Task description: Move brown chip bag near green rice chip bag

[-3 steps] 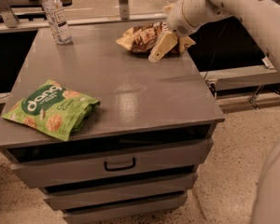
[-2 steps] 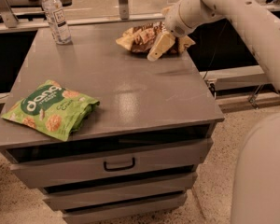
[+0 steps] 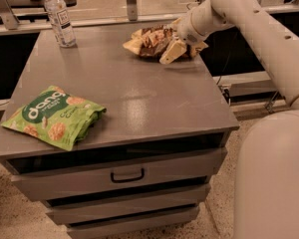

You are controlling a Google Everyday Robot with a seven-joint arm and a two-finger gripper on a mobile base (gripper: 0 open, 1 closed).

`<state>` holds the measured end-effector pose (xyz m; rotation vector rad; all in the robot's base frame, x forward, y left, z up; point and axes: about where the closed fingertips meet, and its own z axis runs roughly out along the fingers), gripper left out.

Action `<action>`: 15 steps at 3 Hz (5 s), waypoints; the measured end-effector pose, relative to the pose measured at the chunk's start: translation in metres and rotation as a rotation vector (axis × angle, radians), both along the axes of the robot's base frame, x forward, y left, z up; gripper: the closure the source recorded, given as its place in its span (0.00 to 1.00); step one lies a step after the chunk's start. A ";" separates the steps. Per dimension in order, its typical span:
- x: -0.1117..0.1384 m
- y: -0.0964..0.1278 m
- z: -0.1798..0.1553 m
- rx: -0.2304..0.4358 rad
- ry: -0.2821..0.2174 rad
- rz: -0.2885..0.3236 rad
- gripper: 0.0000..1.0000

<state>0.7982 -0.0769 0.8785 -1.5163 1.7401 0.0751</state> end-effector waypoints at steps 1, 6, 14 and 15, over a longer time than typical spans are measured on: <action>0.002 -0.002 -0.003 -0.014 -0.010 0.013 0.48; -0.158 0.081 0.102 0.004 -0.176 0.120 1.00; -0.183 0.073 0.044 0.012 -0.026 0.234 0.00; -0.207 0.001 0.071 0.023 -0.011 0.258 0.00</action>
Offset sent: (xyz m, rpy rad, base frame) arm -0.0218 -0.0008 0.0510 -0.0409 -0.1255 0.0454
